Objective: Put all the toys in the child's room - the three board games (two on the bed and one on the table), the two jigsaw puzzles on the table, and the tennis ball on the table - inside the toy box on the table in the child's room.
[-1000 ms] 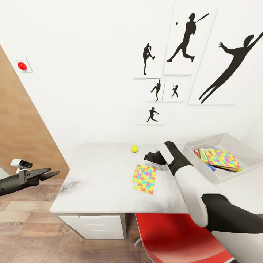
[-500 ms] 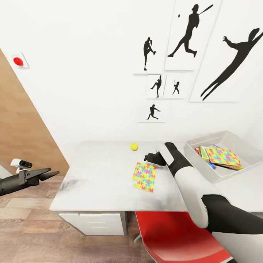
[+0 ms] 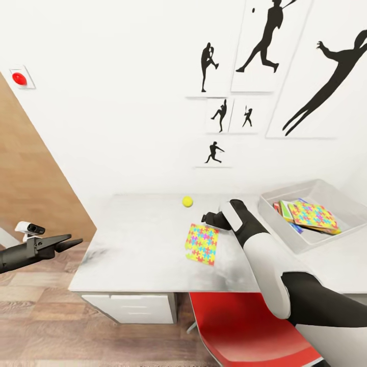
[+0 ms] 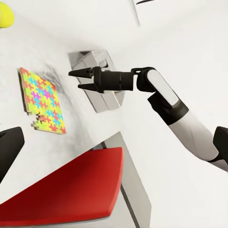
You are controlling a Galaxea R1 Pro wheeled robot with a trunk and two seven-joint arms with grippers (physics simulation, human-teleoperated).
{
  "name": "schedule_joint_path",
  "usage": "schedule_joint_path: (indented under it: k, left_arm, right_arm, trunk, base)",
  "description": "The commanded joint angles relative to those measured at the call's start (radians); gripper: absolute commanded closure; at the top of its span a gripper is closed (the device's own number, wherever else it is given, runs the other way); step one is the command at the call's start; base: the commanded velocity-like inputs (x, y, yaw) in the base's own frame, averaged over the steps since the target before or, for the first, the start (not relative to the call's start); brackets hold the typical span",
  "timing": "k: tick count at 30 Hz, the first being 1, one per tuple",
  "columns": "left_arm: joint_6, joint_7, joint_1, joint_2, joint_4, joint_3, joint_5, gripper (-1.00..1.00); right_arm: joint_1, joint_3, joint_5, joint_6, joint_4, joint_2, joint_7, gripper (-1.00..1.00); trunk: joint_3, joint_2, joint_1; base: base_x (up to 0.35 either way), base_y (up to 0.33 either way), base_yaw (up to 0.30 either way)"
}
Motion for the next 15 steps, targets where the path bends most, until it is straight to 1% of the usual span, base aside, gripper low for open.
schedule_joint_path:
  k: [1,15]
  left_arm:
    - [0.011,-0.002,-0.001,0.000,0.000,-0.001,0.002,-1.00]
    - [0.011,0.000,-0.001,0.000,0.000,-0.002,0.002,-1.00]
  right_arm:
    - [-0.001,-0.005,-0.008,0.002,-0.001,0.001,-0.008,-1.00]
    - [-0.001,-0.005,-0.010,0.001,-0.001,0.000,-0.008,-1.00]
  trunk:
    - [-0.004,-0.002,0.001]
    - [-0.027,-0.002,0.001]
  base:
    - [0.000,0.000,0.000]
    - [0.000,0.000,0.000]
